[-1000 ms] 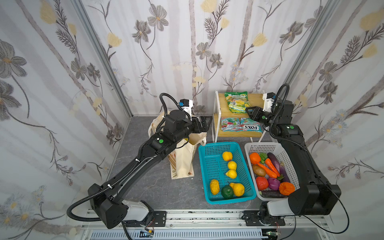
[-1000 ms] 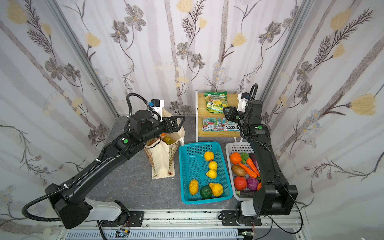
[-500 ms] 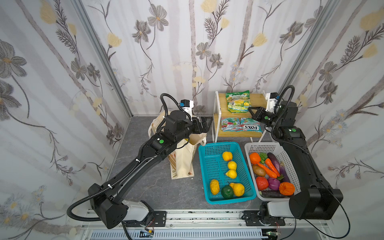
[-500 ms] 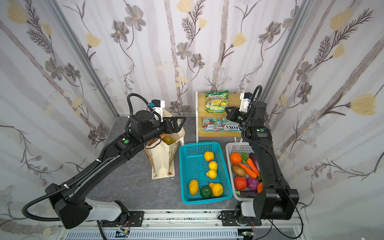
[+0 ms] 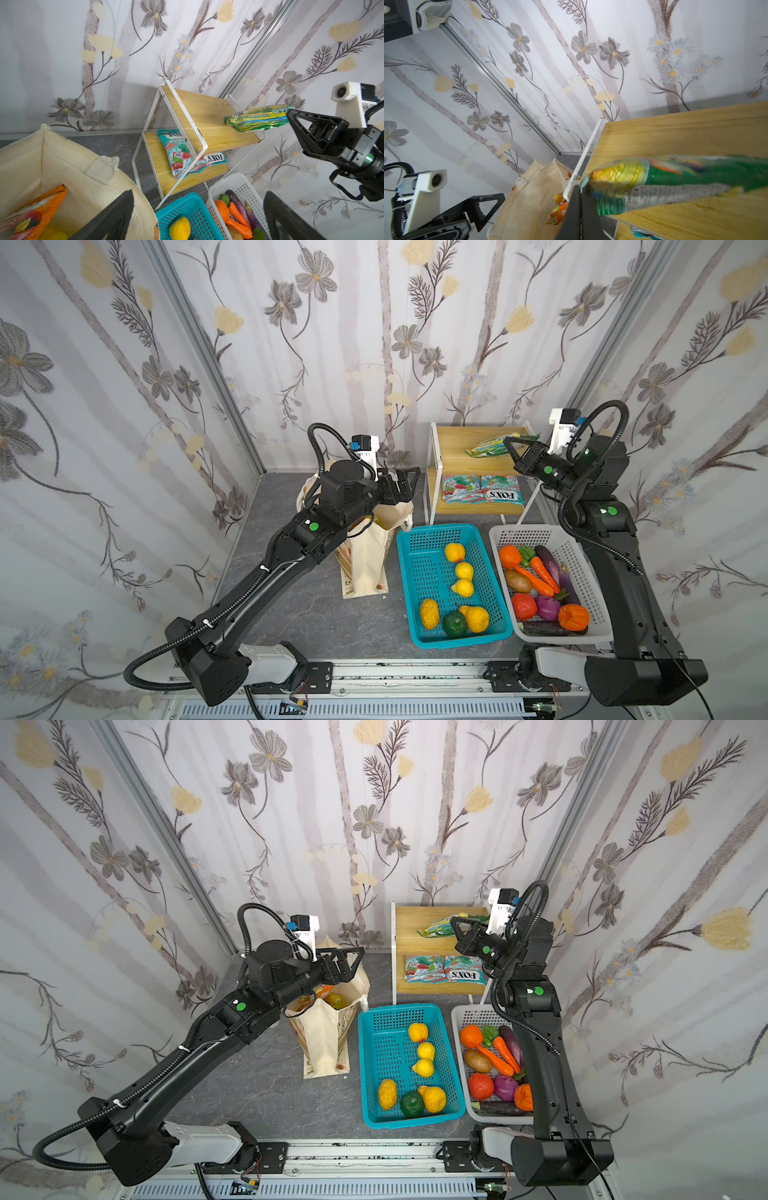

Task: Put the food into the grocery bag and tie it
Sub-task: 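Lift the green candy bag off the shelf and carry it over the tote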

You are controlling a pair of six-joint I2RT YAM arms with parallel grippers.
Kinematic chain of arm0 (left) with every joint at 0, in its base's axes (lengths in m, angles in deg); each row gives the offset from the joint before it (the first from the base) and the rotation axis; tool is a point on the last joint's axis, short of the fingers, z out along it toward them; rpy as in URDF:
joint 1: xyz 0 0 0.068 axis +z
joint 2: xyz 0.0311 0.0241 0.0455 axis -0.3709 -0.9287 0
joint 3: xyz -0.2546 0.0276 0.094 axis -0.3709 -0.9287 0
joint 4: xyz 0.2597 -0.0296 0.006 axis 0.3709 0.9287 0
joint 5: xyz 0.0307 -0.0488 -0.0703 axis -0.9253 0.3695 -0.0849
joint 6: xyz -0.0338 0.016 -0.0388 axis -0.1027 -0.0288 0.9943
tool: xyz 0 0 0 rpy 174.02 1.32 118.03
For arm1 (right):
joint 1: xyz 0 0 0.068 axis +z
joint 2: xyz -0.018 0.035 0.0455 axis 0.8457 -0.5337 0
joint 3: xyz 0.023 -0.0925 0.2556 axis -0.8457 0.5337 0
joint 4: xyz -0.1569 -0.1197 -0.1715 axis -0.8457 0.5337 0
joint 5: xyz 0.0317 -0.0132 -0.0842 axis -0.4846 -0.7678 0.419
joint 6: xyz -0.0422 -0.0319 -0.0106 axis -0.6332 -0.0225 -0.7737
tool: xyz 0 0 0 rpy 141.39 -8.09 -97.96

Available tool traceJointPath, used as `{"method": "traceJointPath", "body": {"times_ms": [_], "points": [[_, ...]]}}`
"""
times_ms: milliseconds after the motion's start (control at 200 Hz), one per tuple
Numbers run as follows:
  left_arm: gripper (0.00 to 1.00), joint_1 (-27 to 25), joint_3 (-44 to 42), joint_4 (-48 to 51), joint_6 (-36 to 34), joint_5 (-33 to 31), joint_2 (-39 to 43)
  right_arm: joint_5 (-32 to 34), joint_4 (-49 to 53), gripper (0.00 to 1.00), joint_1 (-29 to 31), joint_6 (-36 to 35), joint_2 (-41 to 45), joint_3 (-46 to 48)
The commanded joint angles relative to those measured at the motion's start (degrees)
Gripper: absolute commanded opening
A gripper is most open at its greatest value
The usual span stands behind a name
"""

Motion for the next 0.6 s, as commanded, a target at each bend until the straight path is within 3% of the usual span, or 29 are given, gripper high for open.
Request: {"method": "traceJointPath", "body": {"times_ms": [0,165,380,475,595], "points": [[1.00,0.20,0.07,-1.81,-0.23,-0.75,0.49,2.48,-0.59,0.00,2.40,-0.71,0.58,-2.74],[1.00,1.12,-0.73,-1.81,-0.64,-1.10,2.28,5.20,0.17,0.00,8.54,-0.93,1.20,-5.92],[1.00,2.12,-4.43,-1.51,-0.32,-8.86,7.85,8.07,-0.89,0.00,17.97,-0.60,-0.24,-7.49],[1.00,5.86,-4.41,1.47,-0.13,-6.80,9.35,9.60,-1.55,0.00,22.28,-0.44,-2.03,-8.14],[1.00,14.58,-6.57,4.71,2.16,-1.14,11.66,9.79,-2.92,0.00,27.22,0.02,-5.26,-9.73]]}}
